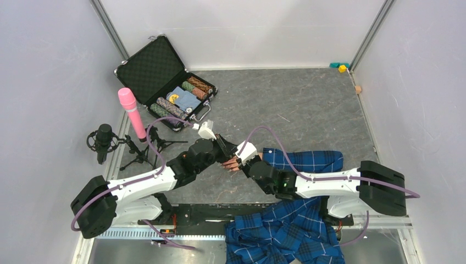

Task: Paint the nails
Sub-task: Unscrew the nail polish bottle.

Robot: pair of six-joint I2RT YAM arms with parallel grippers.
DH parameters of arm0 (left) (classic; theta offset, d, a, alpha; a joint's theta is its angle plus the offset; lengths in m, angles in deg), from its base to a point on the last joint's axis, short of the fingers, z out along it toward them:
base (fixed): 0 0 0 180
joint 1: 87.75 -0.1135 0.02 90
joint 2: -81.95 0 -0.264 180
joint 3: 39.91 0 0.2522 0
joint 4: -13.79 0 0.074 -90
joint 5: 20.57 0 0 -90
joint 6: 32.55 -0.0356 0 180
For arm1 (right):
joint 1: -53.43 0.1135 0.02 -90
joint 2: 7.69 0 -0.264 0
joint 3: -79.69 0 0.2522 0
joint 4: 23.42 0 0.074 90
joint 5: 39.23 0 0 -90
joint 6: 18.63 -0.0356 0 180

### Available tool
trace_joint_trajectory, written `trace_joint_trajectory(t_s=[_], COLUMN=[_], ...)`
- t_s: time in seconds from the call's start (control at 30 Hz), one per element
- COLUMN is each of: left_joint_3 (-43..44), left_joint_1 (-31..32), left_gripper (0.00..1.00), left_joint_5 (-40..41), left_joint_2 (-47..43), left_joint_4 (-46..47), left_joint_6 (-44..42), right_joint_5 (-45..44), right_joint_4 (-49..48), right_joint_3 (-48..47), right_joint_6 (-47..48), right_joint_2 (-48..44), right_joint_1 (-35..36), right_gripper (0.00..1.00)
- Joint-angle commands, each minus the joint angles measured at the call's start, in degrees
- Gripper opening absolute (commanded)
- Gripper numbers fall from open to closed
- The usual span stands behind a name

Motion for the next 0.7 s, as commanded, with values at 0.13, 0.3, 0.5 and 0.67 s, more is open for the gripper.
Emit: trace_joint_trajectory(t_s=[0.13, 0.3, 0.5, 0.67], left_joint_3=[5.5, 9.2, 14.2, 13.4], left_joint_1=[0.3, 0.2, 0.0, -0.4], left_gripper=[0.19, 0.86, 1.0, 1.0], left_joint_5=[-1.7, 2.7, 9.6, -0.1], left_joint_2=[-1.7, -6.4, -11.3, -14.1], left_joint_4=[-8.2, -14.7, -25.2, -20.7], left_joint_6=[-5.3, -14.7, -23.4, -30.9], right_joint_5=[-7.8, -7.0, -2.4, 22.3], right_joint_4=[-4.9, -3.9, -0.2, 1.9], right_joint_3=[-0.1, 2.8, 5.5, 6.6], right_joint_6=[-0.1, 1.1, 3.2, 5.5], right_joint_2=[-3.4, -8.6, -16.6, -22.7], right_joint_1=[-1.1, -1.2, -2.0, -9.4], right_gripper=[0.0, 0.0, 0.0, 0.0])
